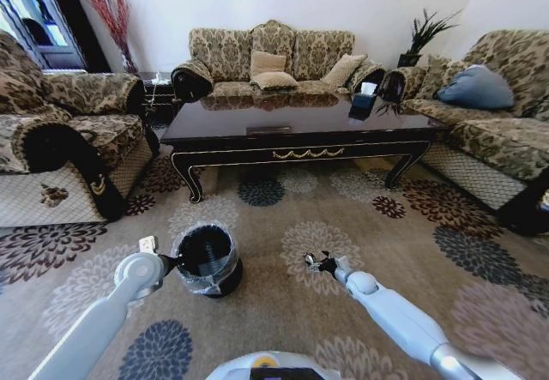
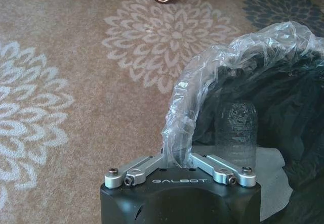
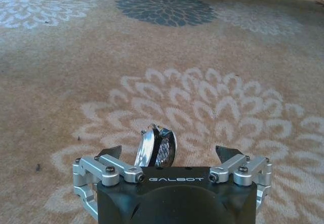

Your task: Move to the front of the table and pick up the trash from the floor, then place it into the trash bin.

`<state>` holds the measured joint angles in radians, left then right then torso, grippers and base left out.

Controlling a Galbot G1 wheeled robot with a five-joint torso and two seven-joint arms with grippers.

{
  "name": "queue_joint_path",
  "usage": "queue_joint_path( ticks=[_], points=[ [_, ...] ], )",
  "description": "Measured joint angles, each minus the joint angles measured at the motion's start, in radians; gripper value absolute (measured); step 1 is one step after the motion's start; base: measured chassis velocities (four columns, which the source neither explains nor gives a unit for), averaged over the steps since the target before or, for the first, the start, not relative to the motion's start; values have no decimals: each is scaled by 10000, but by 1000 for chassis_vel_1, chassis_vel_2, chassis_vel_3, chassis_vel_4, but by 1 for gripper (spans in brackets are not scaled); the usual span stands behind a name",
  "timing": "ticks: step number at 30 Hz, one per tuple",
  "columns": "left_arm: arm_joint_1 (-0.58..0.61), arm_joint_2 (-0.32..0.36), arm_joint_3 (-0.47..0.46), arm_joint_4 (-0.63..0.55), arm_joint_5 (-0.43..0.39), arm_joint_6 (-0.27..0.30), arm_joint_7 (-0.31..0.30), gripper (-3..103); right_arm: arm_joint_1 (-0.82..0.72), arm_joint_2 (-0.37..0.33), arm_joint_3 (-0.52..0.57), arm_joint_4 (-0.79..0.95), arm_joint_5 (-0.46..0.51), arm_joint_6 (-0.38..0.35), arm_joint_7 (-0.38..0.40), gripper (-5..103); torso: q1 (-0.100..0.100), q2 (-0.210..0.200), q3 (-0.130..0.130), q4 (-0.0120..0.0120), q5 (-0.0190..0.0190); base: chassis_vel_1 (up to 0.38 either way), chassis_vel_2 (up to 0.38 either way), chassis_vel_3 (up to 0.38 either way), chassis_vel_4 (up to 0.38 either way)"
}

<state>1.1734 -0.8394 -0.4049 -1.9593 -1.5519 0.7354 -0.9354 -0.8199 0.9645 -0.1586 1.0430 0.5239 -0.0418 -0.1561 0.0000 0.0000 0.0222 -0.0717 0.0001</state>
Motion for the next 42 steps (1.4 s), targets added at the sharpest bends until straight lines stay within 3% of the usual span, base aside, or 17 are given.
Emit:
queue_joint_path(
  ticks=[12, 15, 17, 21, 24, 27, 32, 42],
  points=[
    [-128, 17, 125, 20, -25, -1, -93, 0, 221, 562, 105, -825, -256, 137, -177, 103, 0, 0, 0, 1, -2, 0, 0, 0, 0],
    [-148, 88, 199, 21, -25, -1, -119, 0, 209, 780, 357, -888, -279, 131, -186, 89, 0, 0, 0, 6, -1, 0, 0, 0, 0],
    [-178, 91, 212, 26, -26, -1, -120, 0, 190, 790, 380, -871, -279, 125, -186, 89, 0, 0, 0, 5, -2, 0, 0, 0, 0],
    [-367, 4, 352, 60, -22, -59, -159, 0, 140, 775, 412, -862, -290, 119, -188, 68, 0, 0, 0, -2, -2, 0, 0, 0, 0],
    [-389, -16, 409, 67, 5, -81, -183, 0, 93, 772, 456, -867, -280, 118, -187, 61, 0, 0, 0, -2, -2, 0, 0, 0, 0],
    [-446, -21, 436, 99, 18, -104, -189, 0, 1, 745, 487, -837, -278, 119, -190, 46, 0, 0, 0, 2, -2, 0, 0, 0, 0],
    [-459, -21, 437, 86, 10, -114, -189, 0, -133, 707, 562, -726, -277, 129, -203, 32, 0, 0, -1, 2, -1, 0, 0, 0, 0],
    [-392, -170, 428, 16, 10, -108, -172, 0, -423, 416, 764, -319, -353, 124, -163, 30, 0, 0, 0, -1, -1, 0, 0, 0, 0]
  ],
)
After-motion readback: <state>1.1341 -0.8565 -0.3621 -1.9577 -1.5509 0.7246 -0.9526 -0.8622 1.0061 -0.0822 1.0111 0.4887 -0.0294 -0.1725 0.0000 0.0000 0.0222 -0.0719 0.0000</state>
